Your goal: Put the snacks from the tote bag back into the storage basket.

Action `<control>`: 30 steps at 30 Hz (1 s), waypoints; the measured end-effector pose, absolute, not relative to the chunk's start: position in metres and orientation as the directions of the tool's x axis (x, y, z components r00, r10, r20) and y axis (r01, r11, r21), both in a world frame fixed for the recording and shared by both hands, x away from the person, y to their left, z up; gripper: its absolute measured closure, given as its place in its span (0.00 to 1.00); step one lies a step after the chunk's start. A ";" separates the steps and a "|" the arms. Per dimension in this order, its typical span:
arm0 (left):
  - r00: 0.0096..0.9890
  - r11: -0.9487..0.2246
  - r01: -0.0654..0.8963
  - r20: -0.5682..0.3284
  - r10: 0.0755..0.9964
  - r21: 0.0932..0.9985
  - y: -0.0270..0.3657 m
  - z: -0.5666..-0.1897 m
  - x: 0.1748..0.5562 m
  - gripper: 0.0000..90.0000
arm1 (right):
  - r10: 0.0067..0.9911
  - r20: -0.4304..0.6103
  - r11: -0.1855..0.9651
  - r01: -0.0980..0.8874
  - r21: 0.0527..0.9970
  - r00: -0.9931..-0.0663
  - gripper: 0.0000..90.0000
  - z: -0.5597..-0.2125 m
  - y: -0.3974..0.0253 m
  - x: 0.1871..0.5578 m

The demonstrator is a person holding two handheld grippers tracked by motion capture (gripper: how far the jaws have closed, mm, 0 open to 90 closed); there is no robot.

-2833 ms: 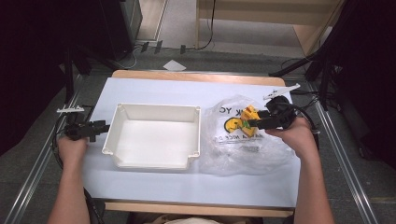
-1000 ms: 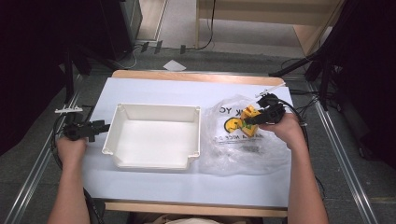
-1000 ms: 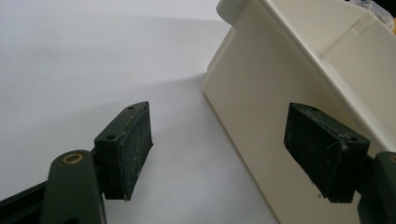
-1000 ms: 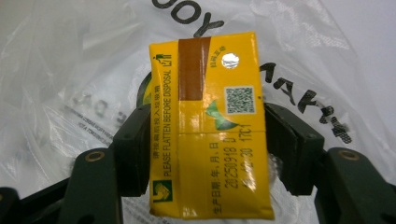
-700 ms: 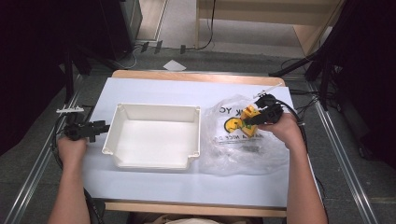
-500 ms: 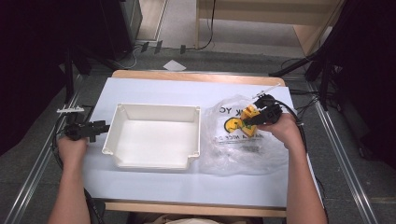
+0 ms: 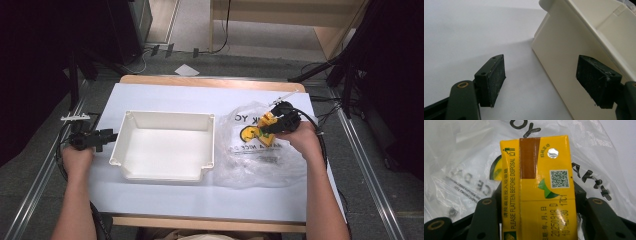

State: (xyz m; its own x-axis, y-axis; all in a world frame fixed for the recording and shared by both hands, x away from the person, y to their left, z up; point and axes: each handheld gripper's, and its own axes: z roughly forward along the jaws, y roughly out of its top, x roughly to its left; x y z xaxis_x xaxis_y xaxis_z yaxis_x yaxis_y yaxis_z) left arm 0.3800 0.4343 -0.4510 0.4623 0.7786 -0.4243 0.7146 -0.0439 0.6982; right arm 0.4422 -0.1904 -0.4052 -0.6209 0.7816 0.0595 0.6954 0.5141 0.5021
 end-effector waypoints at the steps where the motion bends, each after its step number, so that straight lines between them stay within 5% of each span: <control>1: 0.462 -0.044 0.715 -0.424 0.779 0.698 0.434 -0.451 0.380 0.27 | 0.782 0.060 0.514 0.695 0.502 -0.621 0.57 -0.405 -0.190 0.442; 30: 0.468 -0.054 0.716 -0.421 0.777 0.696 0.433 -0.451 0.382 0.27 | 0.775 0.084 0.494 0.685 0.535 -0.626 0.58 -0.376 -0.185 0.431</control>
